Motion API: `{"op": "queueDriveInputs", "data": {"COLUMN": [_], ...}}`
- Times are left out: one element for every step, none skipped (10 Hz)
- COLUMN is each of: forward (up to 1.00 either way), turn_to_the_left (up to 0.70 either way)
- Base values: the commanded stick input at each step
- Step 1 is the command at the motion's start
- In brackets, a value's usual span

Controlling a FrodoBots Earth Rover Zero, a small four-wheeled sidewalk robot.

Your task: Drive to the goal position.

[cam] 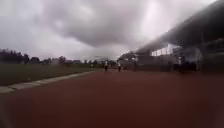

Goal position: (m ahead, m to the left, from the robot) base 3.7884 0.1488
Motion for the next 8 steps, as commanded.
{"op": "queueDriveInputs", "data": {"forward": [0.50,0.50,0.50,0.50,0.50,0.50,0.50,0.50], "turn_to_the_left": [0.02,0.02,0.02,0.02,0.02,0.02,0.02,0.02]}}
